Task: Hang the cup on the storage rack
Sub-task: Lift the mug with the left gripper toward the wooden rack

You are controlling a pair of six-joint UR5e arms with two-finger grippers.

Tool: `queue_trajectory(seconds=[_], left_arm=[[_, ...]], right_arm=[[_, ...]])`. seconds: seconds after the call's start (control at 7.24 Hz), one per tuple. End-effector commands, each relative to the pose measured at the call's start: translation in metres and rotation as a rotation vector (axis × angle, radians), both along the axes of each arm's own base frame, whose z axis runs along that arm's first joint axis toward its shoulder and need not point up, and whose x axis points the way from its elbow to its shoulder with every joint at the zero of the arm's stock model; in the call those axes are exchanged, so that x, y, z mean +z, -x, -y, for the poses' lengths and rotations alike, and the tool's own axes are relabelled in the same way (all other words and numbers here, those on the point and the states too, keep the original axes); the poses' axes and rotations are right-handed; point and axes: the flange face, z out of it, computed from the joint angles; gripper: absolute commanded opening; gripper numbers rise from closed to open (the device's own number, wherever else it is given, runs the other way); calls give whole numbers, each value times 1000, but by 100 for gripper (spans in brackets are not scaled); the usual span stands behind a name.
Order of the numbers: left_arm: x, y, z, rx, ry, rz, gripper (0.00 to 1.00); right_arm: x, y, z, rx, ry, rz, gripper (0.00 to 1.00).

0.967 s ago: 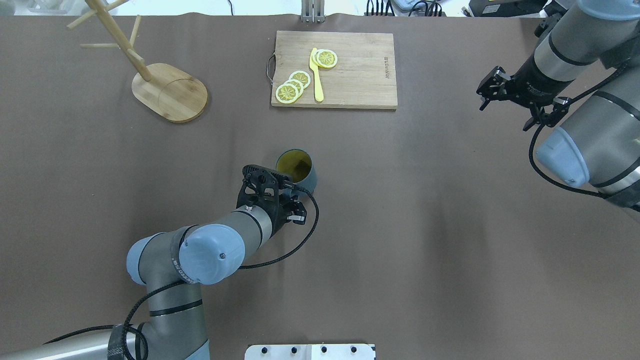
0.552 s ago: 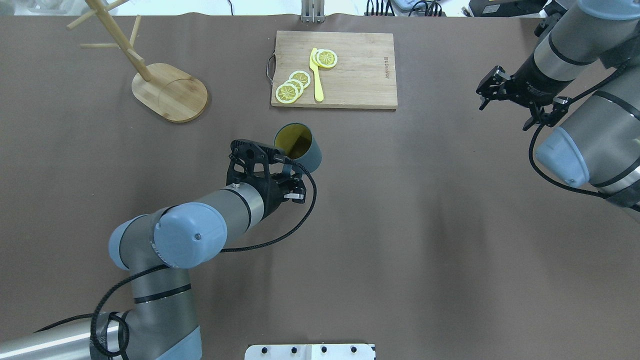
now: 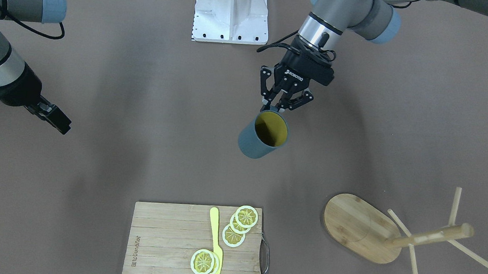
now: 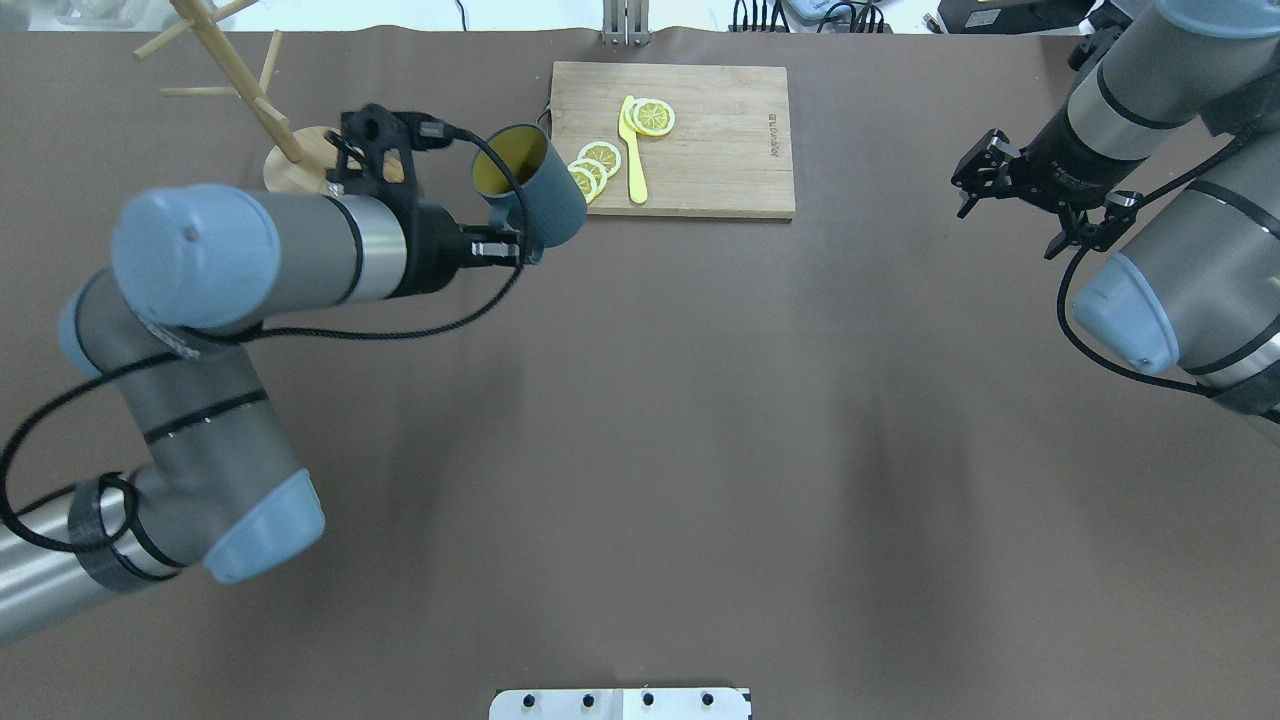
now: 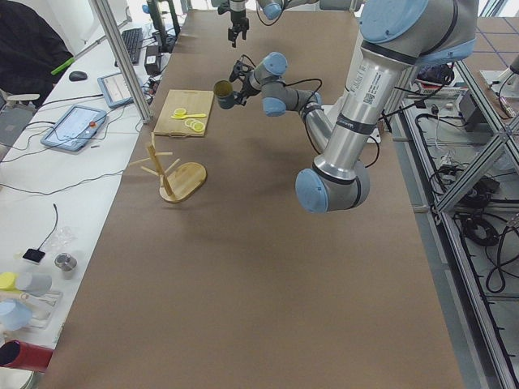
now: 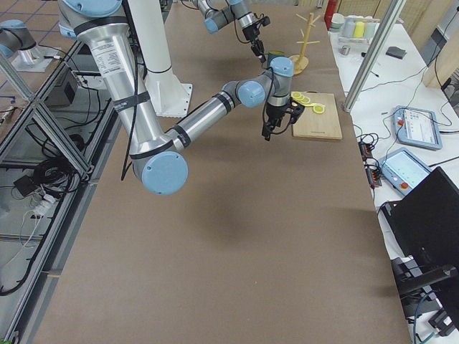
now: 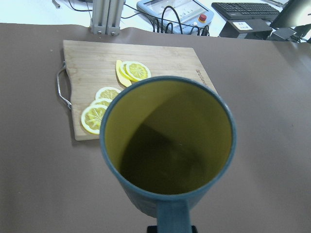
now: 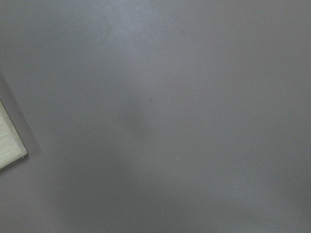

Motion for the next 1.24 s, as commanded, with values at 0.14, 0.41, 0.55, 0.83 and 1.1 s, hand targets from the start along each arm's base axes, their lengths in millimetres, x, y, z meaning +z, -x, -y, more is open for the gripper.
queue_trajectory(seconds=[0.14, 0.41, 0.55, 0.83, 1.1], left_arm=[[21, 51, 44, 4, 210, -188, 0], [53, 58, 71, -35, 298, -450, 0], [56, 72, 78, -51, 333, -544, 0], [52, 113, 96, -107, 356, -634, 0], [115, 146, 103, -206, 400, -763, 0]], right_arm=[[-8, 17, -7, -2, 8, 6, 100], [-10, 18, -7, -2, 4, 9, 100], [-11, 18, -8, -3, 3, 10, 100], [-13, 20, -8, -1, 1, 8, 100], [-18, 23, -8, 10, 2, 11, 100]])
